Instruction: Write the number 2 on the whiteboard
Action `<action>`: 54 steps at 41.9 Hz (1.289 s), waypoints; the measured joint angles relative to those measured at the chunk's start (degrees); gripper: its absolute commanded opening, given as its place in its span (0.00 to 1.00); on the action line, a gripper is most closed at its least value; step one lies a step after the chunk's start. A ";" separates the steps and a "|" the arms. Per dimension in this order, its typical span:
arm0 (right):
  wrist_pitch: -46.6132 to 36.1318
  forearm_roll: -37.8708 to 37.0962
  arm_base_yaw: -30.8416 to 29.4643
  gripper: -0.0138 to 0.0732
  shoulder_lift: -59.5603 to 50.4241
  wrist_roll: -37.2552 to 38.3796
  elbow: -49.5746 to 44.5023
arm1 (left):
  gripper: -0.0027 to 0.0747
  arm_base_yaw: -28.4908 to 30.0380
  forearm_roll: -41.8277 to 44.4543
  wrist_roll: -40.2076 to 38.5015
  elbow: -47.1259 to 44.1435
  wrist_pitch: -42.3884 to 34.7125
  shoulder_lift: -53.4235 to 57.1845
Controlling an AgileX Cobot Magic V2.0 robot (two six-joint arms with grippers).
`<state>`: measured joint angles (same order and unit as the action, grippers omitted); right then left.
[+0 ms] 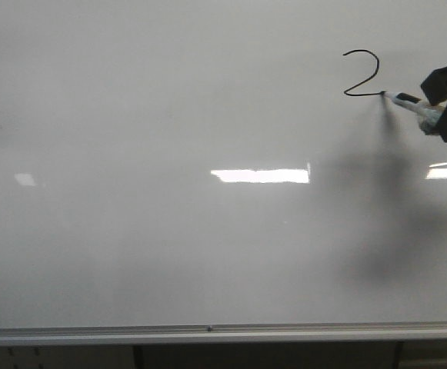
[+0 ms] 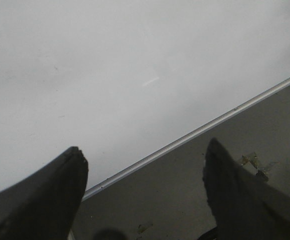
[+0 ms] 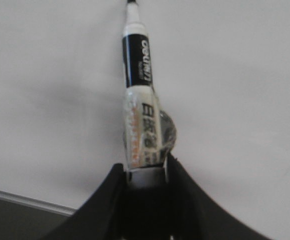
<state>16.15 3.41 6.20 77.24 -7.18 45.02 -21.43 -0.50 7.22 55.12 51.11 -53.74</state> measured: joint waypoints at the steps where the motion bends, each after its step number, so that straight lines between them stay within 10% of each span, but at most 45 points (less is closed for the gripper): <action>1: -0.02 0.00 0.00 0.13 0.00 0.00 0.00 | 0.66 0.00 0.00 0.00 0.00 -0.13 0.00; 14: 15.37 0.96 10.28 0.13 -15.34 -2.98 1.11 | 0.66 -1.79 -3.47 9.95 0.13 -0.87 -0.23; 27: 42.30 4.77 29.09 0.13 -18.84 -19.38 9.73 | 0.66 -21.41 -10.00 27.43 7.31 2.42 -8.95; 48: 44.58 14.41 33.78 0.13 -18.84 -28.19 11.78 | 0.65 -33.71 -19.81 36.65 12.35 -0.12 -23.17; 54: 44.58 14.46 33.78 0.13 -18.84 -28.19 11.78 | 0.39 -33.71 -20.65 37.65 12.35 -0.37 -23.16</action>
<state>60.73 17.87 39.98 58.40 -35.37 56.80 -55.13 -21.14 44.87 67.47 50.74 -76.90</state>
